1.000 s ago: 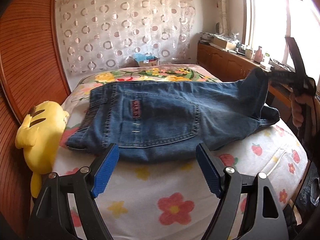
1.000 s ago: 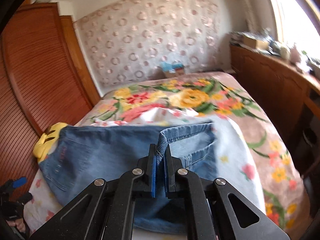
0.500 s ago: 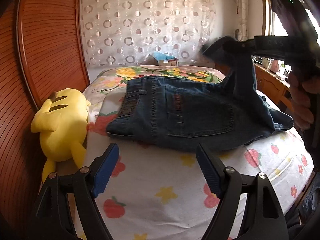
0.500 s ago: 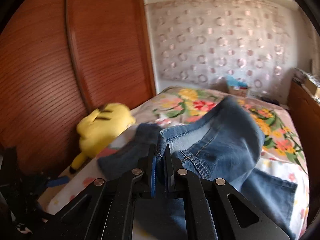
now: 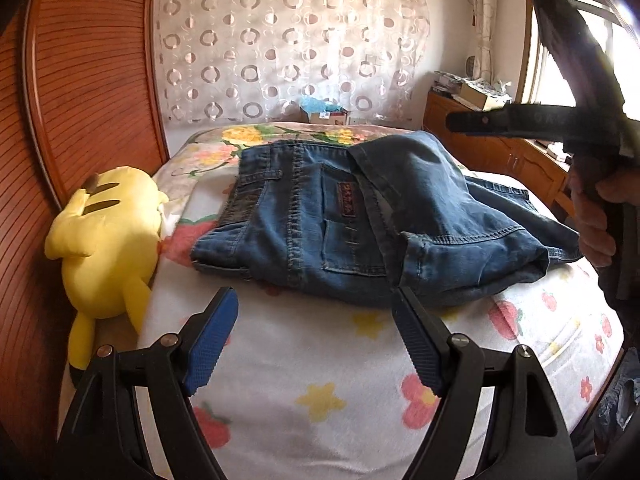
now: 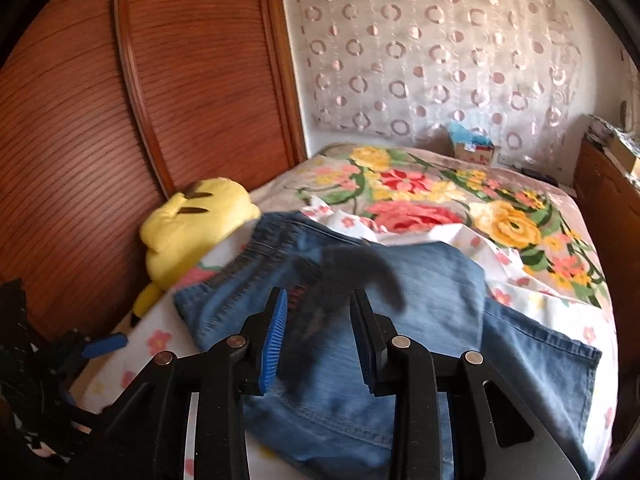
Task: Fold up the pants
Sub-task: 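Carry the leg end over the jeans with the right gripper and lower it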
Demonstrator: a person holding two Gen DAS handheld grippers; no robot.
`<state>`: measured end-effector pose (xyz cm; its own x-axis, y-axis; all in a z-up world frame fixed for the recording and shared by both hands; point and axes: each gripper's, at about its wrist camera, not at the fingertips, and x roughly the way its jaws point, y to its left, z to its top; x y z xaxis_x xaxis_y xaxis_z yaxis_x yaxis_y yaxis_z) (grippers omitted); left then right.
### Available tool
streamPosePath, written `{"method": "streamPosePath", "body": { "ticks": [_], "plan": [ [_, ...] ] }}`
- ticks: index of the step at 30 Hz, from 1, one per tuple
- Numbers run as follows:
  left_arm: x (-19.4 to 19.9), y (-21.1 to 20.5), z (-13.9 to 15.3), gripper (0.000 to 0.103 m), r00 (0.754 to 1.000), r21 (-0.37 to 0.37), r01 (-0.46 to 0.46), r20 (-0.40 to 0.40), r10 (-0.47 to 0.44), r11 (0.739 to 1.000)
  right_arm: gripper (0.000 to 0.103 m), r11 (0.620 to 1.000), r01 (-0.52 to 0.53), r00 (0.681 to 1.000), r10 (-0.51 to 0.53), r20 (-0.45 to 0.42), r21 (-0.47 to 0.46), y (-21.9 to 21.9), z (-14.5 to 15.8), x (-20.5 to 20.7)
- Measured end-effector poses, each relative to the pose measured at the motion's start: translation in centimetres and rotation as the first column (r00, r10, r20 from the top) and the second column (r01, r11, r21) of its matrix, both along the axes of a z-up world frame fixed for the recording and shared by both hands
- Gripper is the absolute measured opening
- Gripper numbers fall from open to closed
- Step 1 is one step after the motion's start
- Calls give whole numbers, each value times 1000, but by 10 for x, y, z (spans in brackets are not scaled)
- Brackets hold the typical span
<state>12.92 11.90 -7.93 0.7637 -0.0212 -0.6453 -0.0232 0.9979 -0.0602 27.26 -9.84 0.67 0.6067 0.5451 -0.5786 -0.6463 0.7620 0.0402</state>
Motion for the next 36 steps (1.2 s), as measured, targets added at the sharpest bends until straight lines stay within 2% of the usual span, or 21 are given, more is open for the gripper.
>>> {"method": "streamPosePath", "body": {
  "ticks": [6, 13, 20, 24, 29, 30, 32, 34, 35, 36],
  "plan": [
    [28, -13, -3, 80, 999, -42, 45, -8, -45, 998, 39, 999, 17, 999, -19, -33, -44, 8, -5, 21],
    [58, -30, -6, 78, 994, -75, 105, -25, -107, 992, 49, 995, 28, 999, -31, -30, -94, 18, -6, 51],
    [78, -38, -18, 66, 990, -122, 120, -65, -128, 985, 58, 995, 11, 1000, -10, 5, -102, 32, 3, 90],
    [86, -46, -28, 60, 984, -130, 132, -101, -145, 983, 61, 993, -28, 999, 30, 14, -113, 40, -5, 105],
    [86, -54, -32, 47, 980, -112, 145, -117, -158, 983, 61, 987, -96, 995, 90, -51, -129, 43, -27, 124],
    [84, -55, -32, 41, 980, -113, 147, -116, -160, 983, 59, 986, -103, 994, 96, -61, -129, 41, -30, 128],
    [82, -59, -30, 34, 979, -118, 153, -116, -167, 981, 33, 985, -133, 988, 123, -92, -108, 41, -37, 127],
    [79, -66, -28, 26, 979, -99, 163, -109, -174, 982, 20, 983, -152, 985, 142, -103, -99, 36, -39, 126],
    [79, -67, -26, 16, 978, -94, 166, -108, -176, 982, 13, 982, -160, 984, 151, -96, -97, 37, -38, 122],
    [78, -68, -24, 15, 979, -87, 167, -104, -175, 982, 12, 982, -164, 984, 157, -84, -88, 37, -36, 118]
  ]
}}
